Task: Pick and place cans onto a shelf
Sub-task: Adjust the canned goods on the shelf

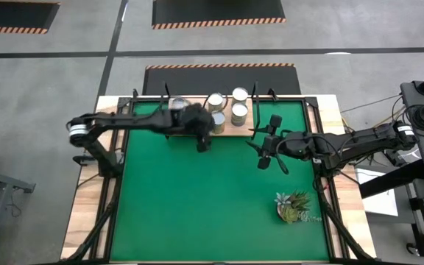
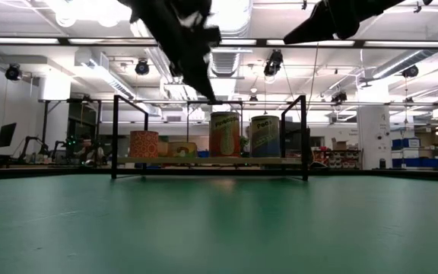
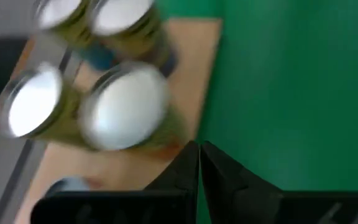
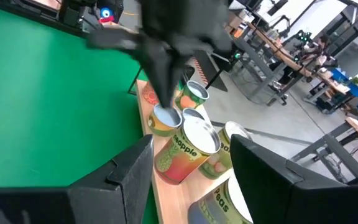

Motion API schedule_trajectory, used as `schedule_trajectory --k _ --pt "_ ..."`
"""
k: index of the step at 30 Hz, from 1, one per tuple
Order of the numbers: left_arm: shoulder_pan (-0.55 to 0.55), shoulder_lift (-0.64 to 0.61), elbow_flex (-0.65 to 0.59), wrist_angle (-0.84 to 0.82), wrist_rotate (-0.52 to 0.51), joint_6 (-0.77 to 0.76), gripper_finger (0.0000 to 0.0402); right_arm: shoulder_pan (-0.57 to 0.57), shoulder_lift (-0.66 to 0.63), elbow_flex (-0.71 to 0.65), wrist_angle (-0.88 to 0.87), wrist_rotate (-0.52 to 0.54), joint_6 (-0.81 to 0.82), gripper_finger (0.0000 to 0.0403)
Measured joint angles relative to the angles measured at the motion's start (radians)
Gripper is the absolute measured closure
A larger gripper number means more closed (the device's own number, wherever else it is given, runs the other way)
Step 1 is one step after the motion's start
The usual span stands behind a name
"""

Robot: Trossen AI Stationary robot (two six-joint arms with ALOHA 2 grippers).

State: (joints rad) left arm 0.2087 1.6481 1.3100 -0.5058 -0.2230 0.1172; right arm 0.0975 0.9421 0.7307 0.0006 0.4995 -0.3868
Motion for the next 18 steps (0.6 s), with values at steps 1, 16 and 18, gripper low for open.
schedule_trajectory --k 1,16,18 --pt "-0.026 -0.024 -0.03 0.036 -0.001 -0.006 0.0402 0.0 0.0 0.0 -0.002 0.0 0.007 0.0204" --pt "-0.286 -0.428 -0.459 0.62 -0.223 0.124 0.0402 -0.001 0.119 0.108 -0.03 0.0 0.133 0.0311" --pt "-0.286 -0.478 -0.515 0.691 -0.223 0.135 0.0402 -0.011 0.159 0.172 -0.087 -0.001 0.131 0.0342"
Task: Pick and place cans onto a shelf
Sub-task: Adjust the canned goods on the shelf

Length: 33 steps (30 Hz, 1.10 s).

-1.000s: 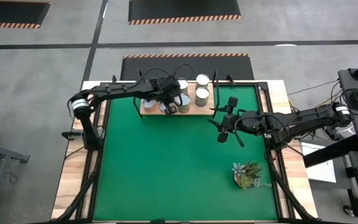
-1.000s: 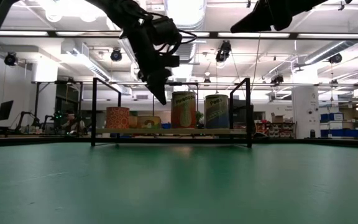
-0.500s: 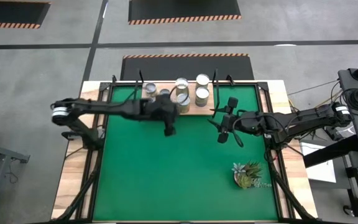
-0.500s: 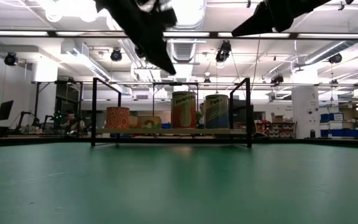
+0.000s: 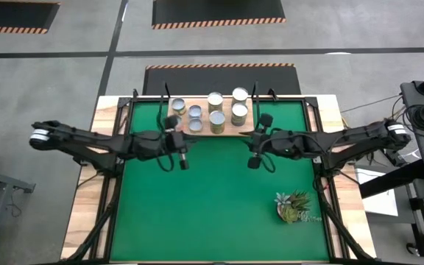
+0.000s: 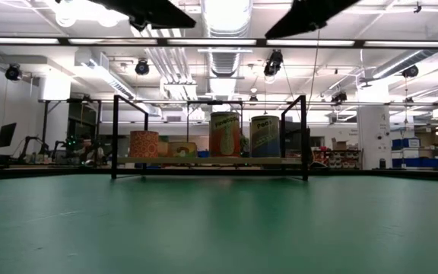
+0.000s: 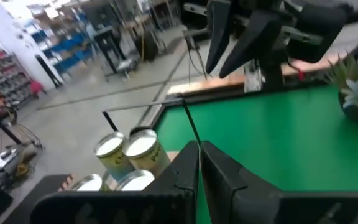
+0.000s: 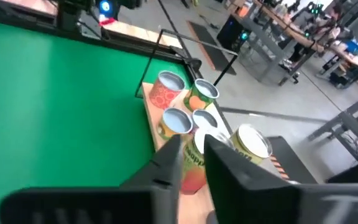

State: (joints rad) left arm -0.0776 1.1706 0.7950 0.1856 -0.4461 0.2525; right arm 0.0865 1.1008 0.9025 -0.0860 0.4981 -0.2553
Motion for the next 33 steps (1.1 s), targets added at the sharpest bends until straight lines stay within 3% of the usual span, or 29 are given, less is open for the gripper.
schedule_trajectory --k 3,6,11,17,24,33 --pt "0.005 -0.065 -0.071 0.081 -0.002 0.002 0.0402 -0.035 0.066 0.12 -0.12 0.0 0.001 0.0384" --pt "0.009 -0.113 -0.12 0.134 -0.003 0.001 0.0402 -0.09 0.15 0.252 -0.244 -0.02 0.002 0.0391" --pt "0.009 -0.15 -0.161 0.161 -0.016 0.001 0.0402 -0.23 0.304 0.463 -0.405 -0.218 -0.029 0.0394" --pt "0.008 -0.171 -0.155 0.139 -0.018 -0.002 0.0402 -0.396 0.472 0.643 -0.452 -0.412 -0.1 0.0394" --pt "0.008 -0.177 -0.155 0.136 -0.018 -0.015 0.0402 -0.533 0.629 0.755 -0.458 -0.556 -0.165 0.0394" --pt "0.008 -0.177 -0.155 0.135 -0.018 -0.026 0.0402 -0.604 0.769 0.842 -0.455 -0.585 -0.202 0.0394"
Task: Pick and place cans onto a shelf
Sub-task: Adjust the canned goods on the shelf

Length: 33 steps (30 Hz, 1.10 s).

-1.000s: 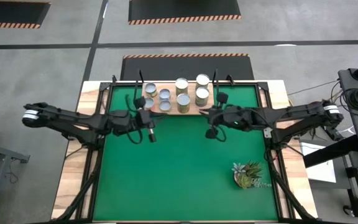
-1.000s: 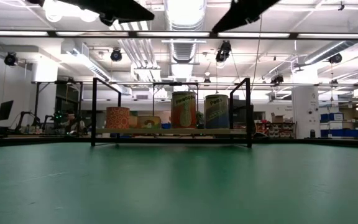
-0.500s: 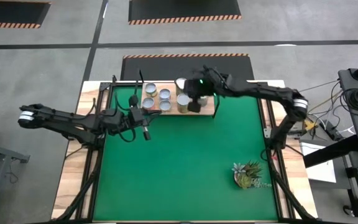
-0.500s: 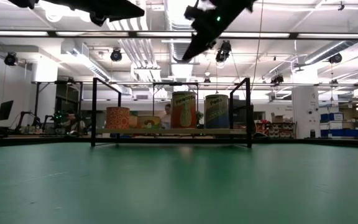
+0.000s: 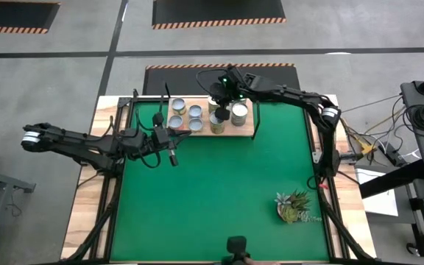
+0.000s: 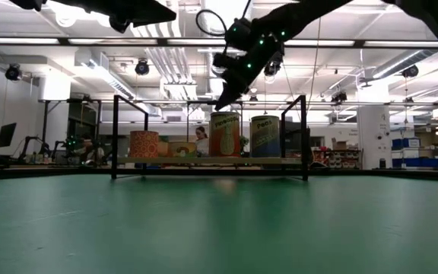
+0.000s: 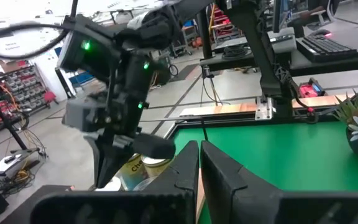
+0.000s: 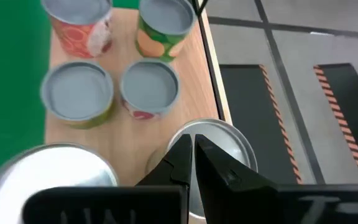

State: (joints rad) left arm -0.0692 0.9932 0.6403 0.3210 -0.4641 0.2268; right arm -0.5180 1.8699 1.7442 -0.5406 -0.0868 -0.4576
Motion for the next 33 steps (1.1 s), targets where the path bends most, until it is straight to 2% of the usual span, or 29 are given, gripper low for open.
schedule_trajectory --k 15,24,33 --pt "0.0 0.0 -0.001 0.0 0.0 -0.004 0.0402 -0.022 0.086 0.02 0.019 0.001 -0.013 0.0394" --pt "0.0 0.0 -0.001 -0.001 0.0 -0.005 0.0402 -0.022 0.065 0.02 -0.062 0.001 -0.016 0.0394" --pt "0.0 0.0 -0.001 -0.001 0.0 -0.007 0.0402 -0.015 0.056 0.018 -0.065 0.001 -0.015 0.0394"
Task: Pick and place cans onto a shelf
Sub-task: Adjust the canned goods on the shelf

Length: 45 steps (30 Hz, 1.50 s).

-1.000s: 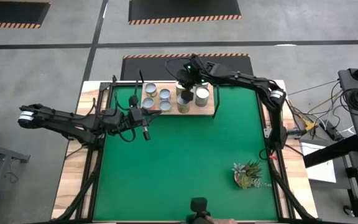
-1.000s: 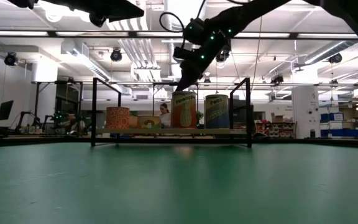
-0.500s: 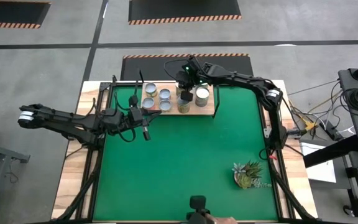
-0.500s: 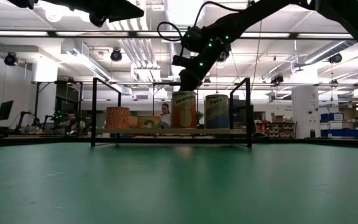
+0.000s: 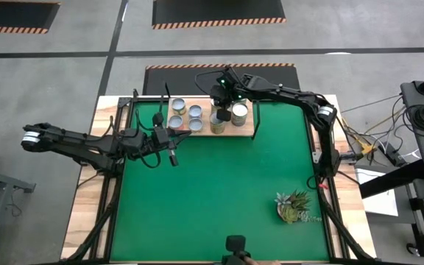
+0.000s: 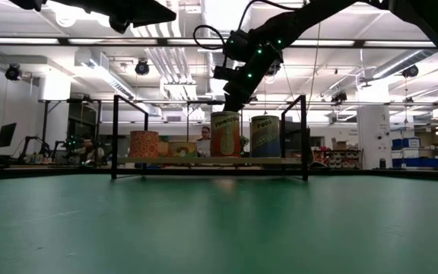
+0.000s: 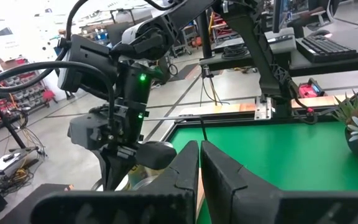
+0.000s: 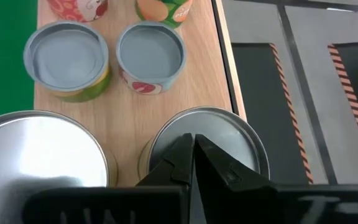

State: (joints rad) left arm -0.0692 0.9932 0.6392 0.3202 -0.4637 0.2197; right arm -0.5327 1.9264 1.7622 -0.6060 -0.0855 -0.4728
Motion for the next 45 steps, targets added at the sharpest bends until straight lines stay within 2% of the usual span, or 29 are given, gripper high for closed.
schedule_trajectory --k 10,18,27,30,37,45 --pt "0.0 0.0 0.0 0.0 0.0 -0.001 0.0402 0.018 -0.086 -0.002 -0.018 0.0 0.014 0.0394" --pt "0.0 0.0 0.0 -0.004 0.0 -0.001 0.0402 0.021 -0.18 -0.002 -0.196 -0.001 0.117 0.0394" --pt "0.0 0.0 0.0 -0.009 0.001 -0.002 0.0402 0.02 -0.2 -0.009 -0.366 0.007 0.191 0.0394" --pt "0.0 0.0 0.0 -0.018 0.001 -0.005 0.0402 0.02 -0.197 -0.029 -0.377 0.01 0.21 0.0394" --pt "0.0 0.0 0.0 -0.024 0.001 -0.012 0.0402 0.015 -0.196 -0.105 -0.381 0.088 0.219 0.0394" --pt "0.0 0.0 0.0 -0.023 0.001 -0.016 0.0402 0.015 -0.195 -0.143 -0.364 0.089 0.219 0.0394"
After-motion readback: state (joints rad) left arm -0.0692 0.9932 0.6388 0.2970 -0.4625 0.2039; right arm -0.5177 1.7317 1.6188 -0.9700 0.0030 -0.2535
